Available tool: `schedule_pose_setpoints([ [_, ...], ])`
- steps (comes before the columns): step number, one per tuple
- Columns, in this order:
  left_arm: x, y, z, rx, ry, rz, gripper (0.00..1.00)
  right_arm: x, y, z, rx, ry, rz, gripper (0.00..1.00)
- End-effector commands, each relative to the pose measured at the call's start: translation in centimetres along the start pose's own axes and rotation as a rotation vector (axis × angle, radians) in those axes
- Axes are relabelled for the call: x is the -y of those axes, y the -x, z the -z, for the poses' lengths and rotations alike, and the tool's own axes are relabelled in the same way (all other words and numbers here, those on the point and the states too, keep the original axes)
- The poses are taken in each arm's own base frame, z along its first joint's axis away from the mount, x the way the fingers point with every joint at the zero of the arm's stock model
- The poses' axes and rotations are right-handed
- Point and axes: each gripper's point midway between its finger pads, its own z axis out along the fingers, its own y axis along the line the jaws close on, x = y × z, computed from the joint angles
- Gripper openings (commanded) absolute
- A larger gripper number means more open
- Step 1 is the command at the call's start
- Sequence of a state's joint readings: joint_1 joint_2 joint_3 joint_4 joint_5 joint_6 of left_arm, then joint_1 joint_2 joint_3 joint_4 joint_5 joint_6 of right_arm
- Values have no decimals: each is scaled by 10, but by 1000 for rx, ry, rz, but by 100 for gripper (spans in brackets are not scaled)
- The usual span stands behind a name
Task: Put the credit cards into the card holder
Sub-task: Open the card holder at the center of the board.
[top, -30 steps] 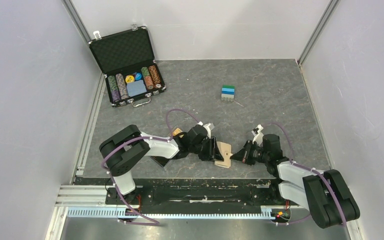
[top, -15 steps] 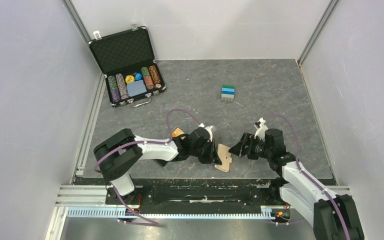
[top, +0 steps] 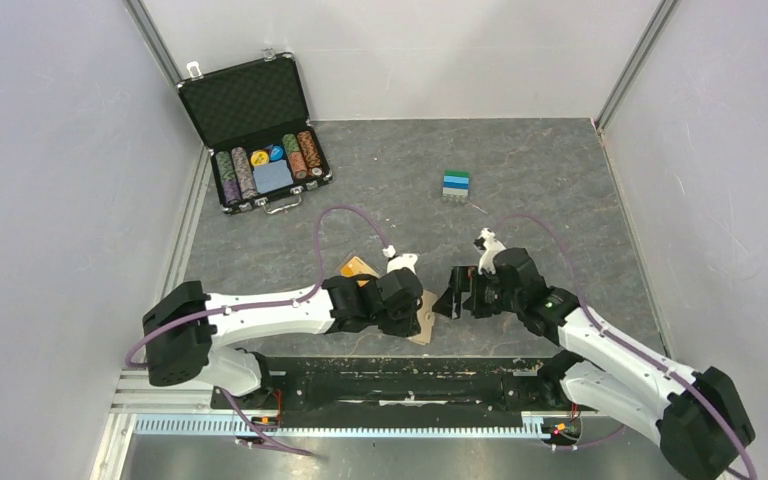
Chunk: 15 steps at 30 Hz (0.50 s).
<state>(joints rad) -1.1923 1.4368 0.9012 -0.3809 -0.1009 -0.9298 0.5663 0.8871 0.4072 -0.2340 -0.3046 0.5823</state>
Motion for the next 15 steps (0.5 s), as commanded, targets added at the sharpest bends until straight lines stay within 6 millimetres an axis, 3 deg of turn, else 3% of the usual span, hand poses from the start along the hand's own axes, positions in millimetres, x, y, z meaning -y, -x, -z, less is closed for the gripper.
schedule_pose_setpoints([
  [1, -16, -2, 17, 39, 75, 7, 2, -31, 21, -6, 53, 12, 14, 94],
  [7, -22, -6, 24, 53, 84, 24, 2, -56, 7, -22, 0, 16, 51, 79],
  [15, -21, -4, 31, 59, 83, 23, 2, -78, -9, -40, -45, 14, 83, 71],
])
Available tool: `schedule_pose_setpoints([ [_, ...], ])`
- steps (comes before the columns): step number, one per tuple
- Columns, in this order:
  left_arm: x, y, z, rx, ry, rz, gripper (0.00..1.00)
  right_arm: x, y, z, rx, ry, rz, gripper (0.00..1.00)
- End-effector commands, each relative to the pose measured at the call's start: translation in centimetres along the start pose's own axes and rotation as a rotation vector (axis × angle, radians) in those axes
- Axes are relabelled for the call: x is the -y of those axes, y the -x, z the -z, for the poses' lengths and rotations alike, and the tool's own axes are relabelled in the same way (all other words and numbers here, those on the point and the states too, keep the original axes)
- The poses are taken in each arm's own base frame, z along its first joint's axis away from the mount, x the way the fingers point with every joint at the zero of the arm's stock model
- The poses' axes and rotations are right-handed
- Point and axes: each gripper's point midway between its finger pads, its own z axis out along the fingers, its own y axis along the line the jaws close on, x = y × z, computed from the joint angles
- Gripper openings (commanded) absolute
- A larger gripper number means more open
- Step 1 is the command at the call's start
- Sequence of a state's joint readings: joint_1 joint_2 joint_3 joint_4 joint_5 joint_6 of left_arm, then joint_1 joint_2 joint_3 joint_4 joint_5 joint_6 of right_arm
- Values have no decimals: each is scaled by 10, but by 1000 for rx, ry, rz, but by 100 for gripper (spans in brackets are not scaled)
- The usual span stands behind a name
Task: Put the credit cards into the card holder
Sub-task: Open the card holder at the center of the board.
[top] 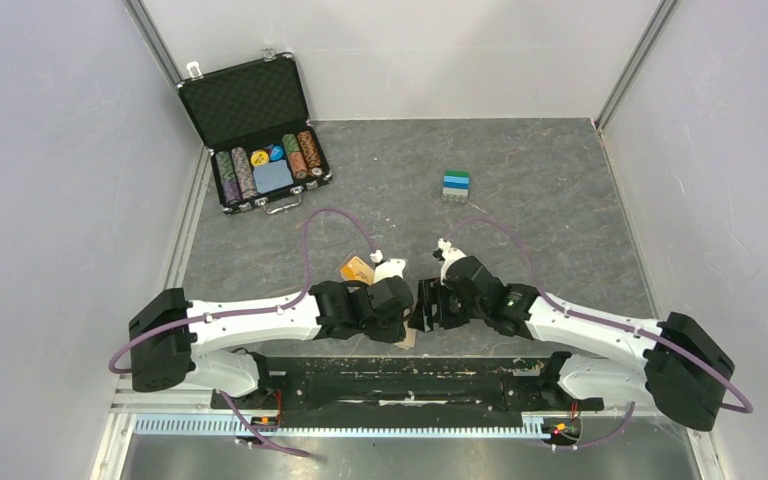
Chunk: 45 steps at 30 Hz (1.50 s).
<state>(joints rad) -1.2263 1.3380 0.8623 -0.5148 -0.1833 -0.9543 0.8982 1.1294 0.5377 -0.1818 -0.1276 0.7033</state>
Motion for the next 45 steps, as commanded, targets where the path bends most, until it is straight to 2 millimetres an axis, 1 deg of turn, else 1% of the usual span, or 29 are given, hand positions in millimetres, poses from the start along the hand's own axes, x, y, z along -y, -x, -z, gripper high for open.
schedule_pose_setpoints([
  [1, 5, 10, 9, 48, -12, 39, 2, -25, 24, -5, 79, 13, -1, 71],
  [2, 5, 10, 9, 47, -13, 40, 2, -25, 24, -7, 78, 8, 0, 70],
  [5, 6, 8, 9, 42, -18, 37, 2, -23, 22, -10, 81, -18, 0, 64],
  [8, 7, 6, 9, 36, -20, 35, 2, -15, 28, -8, 137, -67, -21, 54],
  [10, 8, 6, 9, 33, -23, 36, 2, -7, 31, -5, 169, -97, -33, 47],
  [12, 9, 5, 9, 31, -23, 37, 2, 2, 31, -3, 180, -139, -29, 42],
  [16, 14, 6, 10, 36, -48, 50, 2, 24, 22, -3, 141, -246, 8, 35],
  [19, 24, 8, 11, 48, -98, 76, 2, 38, 18, -1, 131, -306, 37, 34],
  [22, 34, 9, 11, 57, -157, 108, 2, 54, 15, 5, 132, -377, 58, 33],
  [24, 37, 11, 12, 68, -180, 132, 2, 58, 17, 12, 141, -400, 67, 33],
  [26, 37, 11, 12, 77, -197, 154, 2, 59, 21, 19, 155, -393, 68, 34],
  [28, 37, 12, 12, 90, -213, 179, 2, 53, 28, 27, 187, -348, 57, 34],
  [30, 36, 12, 12, 102, -227, 206, 2, 39, 38, 36, 238, -258, 52, 35],
  [32, 34, 12, 11, 112, -232, 229, 2, 30, 45, 46, 281, -200, 37, 44],
  [34, 32, 11, 11, 115, -234, 245, 2, 14, 52, 57, 323, -119, 36, 54],
  [36, 31, 10, 10, 116, -238, 254, 2, 5, 55, 61, 331, -74, 34, 61],
  [38, 32, 11, 11, 121, -246, 260, 2, -2, 52, 59, 302, -46, 35, 65],
  [39, 32, 11, 12, 123, -249, 260, 2, -5, 49, 55, 274, -35, 35, 65],
  [41, 34, 13, 14, 126, -254, 261, 2, -2, 40, 46, 223, -46, 31, 65],
  [43, 34, 14, 15, 130, -258, 260, 2, 4, 31, 37, 179, -68, 22, 62],
  [45, 34, 14, 15, 131, -253, 259, 2, 12, 24, 31, 146, -100, 15, 54],
])
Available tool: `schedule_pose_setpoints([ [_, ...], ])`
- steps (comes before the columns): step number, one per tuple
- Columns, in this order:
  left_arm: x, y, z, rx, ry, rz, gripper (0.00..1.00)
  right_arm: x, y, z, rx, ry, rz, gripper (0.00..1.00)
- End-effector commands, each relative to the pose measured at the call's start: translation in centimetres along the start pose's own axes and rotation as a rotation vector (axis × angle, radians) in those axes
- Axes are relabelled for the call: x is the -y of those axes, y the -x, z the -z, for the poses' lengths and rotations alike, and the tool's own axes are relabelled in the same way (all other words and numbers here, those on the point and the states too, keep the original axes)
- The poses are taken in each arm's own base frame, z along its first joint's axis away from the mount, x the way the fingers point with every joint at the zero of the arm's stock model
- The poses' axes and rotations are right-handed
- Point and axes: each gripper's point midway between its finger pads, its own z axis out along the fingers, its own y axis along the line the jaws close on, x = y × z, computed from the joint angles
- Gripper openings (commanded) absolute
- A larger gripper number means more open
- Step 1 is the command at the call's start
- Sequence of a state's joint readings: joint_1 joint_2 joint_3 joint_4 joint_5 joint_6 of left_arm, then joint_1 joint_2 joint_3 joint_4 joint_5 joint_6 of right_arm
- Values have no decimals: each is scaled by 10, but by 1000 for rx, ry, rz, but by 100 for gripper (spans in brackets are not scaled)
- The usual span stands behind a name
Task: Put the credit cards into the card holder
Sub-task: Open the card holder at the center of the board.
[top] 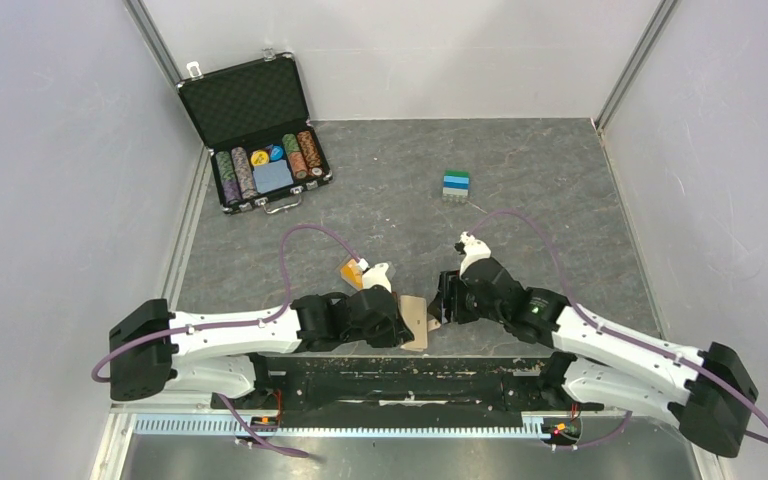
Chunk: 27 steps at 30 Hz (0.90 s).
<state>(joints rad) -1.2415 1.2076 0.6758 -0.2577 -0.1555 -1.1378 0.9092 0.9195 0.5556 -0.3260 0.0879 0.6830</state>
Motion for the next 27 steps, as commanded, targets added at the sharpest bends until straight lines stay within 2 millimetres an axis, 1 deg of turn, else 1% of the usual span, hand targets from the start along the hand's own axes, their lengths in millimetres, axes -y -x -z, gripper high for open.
schedule_pose_setpoints([
  [1, 20, 15, 7, 63, -63, 48, 2, 1, -13, -8, -62, -7, -15, 53],
  [4, 20, 15, 8, 59, -58, 39, 2, 6, -21, -12, -77, -12, -25, 51],
  [5, 20, 15, 7, 57, -57, 37, 2, 5, -23, -14, -78, -2, -29, 49],
  [9, 21, 15, 7, 55, -55, 34, 2, 2, -31, -19, -90, 33, -47, 46],
  [11, 22, 15, 8, 55, -58, 35, 2, -2, -38, -21, -119, 61, -55, 44],
  [14, 23, 16, 8, 58, -60, 33, 2, -4, -40, -23, -122, 83, -66, 39],
  [18, 25, 17, 9, 57, -64, 31, 2, -5, -38, -25, -102, 91, -79, 32],
  [20, 25, 17, 9, 57, -65, 30, 2, -6, -36, -25, -96, 96, -81, 23],
  [22, 24, 16, 9, 56, -63, 28, 2, -8, -34, -24, -94, 110, -76, 6],
  [23, 24, 16, 9, 57, -64, 29, 2, -9, -33, -23, -91, 117, -72, 0],
  [24, 24, 16, 9, 55, -65, 25, 5, -9, -30, -21, -86, 118, -68, 0],
  [27, 27, 17, 10, 55, -79, 3, 21, -13, -14, -13, -40, 134, -45, 0],
])
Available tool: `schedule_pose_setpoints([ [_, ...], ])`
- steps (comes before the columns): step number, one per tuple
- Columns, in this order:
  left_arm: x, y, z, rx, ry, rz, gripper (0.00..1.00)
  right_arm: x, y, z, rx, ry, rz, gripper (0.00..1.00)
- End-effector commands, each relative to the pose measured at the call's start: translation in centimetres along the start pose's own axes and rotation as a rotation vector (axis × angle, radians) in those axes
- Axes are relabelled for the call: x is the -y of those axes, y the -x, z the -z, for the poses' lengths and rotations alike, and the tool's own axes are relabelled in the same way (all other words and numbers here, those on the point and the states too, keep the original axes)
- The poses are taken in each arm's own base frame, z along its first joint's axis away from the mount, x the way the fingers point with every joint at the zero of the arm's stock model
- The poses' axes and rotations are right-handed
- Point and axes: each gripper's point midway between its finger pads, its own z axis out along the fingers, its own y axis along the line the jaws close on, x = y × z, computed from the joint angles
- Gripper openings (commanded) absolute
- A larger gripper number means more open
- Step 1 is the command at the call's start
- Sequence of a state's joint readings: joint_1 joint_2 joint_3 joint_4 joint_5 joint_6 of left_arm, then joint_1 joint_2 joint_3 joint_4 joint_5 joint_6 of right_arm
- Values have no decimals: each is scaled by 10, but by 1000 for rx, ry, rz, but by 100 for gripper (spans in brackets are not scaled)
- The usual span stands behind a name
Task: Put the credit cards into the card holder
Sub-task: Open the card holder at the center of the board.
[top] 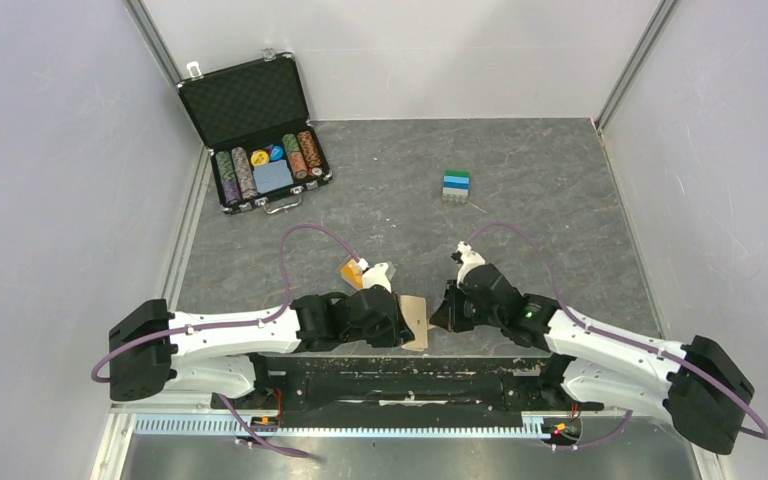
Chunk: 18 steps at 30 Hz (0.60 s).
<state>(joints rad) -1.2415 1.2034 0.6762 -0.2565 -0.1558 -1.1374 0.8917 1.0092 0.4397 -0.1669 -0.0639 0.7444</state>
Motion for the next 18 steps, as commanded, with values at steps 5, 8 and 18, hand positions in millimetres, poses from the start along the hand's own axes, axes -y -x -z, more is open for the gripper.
schedule_pose_setpoints([
  [5, 11, 24, 21, 92, -14, -29, 67, -42, 67, 45, 191, 112, 167, 0],
  [8, -5, 38, 36, 150, 62, -50, 90, -59, 89, 67, 239, 135, 271, 0],
  [18, -9, 80, 83, 241, 24, -221, 100, -99, 109, 109, 211, 227, 514, 0],
])
